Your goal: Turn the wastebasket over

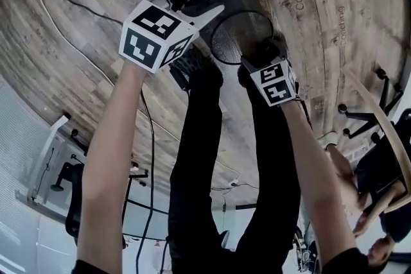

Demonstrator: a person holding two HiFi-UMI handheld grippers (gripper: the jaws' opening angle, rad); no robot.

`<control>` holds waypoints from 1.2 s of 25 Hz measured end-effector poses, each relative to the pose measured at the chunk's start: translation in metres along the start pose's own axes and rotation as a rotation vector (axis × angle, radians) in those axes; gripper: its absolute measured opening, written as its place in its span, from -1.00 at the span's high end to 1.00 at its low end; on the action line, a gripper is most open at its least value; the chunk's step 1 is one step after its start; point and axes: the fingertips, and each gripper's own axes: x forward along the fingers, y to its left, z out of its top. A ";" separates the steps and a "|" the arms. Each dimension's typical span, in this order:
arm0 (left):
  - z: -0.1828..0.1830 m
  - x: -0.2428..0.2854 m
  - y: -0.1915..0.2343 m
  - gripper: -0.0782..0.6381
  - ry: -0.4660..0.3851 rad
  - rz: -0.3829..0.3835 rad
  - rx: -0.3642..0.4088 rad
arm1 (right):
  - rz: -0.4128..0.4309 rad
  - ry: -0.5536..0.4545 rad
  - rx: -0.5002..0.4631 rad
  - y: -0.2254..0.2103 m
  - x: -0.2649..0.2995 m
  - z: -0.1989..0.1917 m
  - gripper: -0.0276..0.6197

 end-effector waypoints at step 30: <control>0.021 -0.055 0.023 0.17 -0.094 0.223 0.159 | -0.029 -0.083 -0.129 -0.001 0.059 0.078 -0.16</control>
